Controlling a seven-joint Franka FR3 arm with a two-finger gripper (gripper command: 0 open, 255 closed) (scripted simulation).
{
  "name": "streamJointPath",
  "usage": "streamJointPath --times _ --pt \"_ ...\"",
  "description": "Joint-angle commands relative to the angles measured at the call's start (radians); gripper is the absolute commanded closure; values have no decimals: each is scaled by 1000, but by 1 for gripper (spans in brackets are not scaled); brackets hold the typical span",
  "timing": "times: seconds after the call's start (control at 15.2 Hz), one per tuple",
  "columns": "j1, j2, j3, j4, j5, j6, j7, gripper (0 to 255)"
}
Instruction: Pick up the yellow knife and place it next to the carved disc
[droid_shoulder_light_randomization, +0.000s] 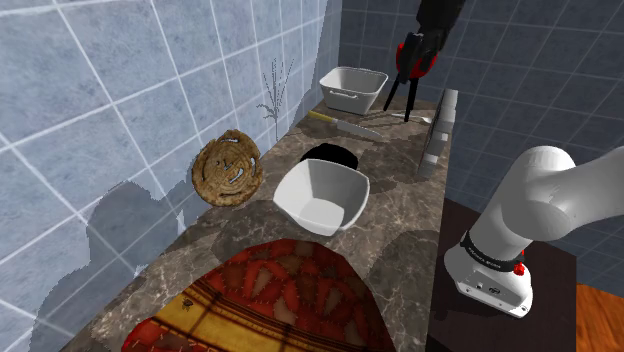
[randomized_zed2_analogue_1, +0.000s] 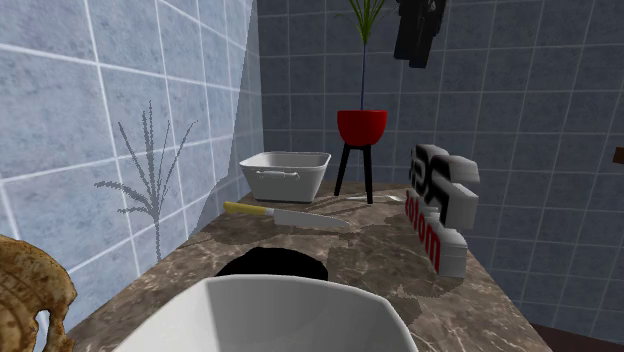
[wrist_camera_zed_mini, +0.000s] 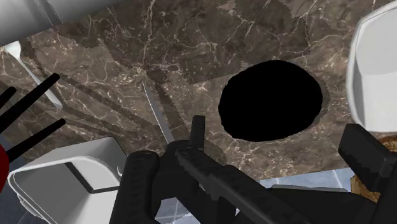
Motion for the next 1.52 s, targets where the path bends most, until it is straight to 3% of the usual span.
streamJointPath --times 0.0,0.79,1.45 --pt "0 0 0 0 0 0 0 0" --pt "13 328 -181 -5 -41 301 -249 0" --pt "31 701 -296 144 40 484 -486 0"
